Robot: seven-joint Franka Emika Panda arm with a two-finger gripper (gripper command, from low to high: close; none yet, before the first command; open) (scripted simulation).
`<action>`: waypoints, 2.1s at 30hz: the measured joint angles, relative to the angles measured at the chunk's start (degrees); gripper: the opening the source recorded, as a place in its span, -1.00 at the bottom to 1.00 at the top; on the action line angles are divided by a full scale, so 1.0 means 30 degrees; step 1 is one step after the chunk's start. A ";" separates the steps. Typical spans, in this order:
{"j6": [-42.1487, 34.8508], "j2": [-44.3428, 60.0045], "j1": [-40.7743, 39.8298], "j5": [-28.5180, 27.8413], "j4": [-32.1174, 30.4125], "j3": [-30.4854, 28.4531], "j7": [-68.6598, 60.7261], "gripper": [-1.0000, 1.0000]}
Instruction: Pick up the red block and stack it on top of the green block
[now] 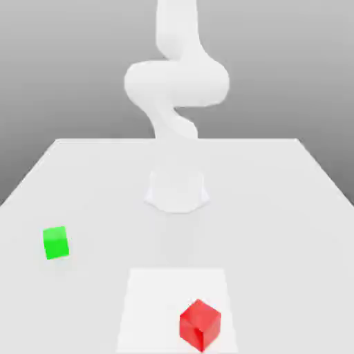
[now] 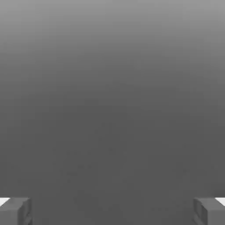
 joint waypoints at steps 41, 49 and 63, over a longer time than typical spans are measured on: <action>0.7714 1.8267 -0.2115 -0.2116 -0.3393 0.3232 1.5166 -1.00; 0.6760 1.4622 -0.6226 -0.1321 -0.6234 -0.0203 1.9511 -1.00; 1.0769 1.4524 -1.3304 0.1017 -1.0067 -0.3684 2.5837 1.00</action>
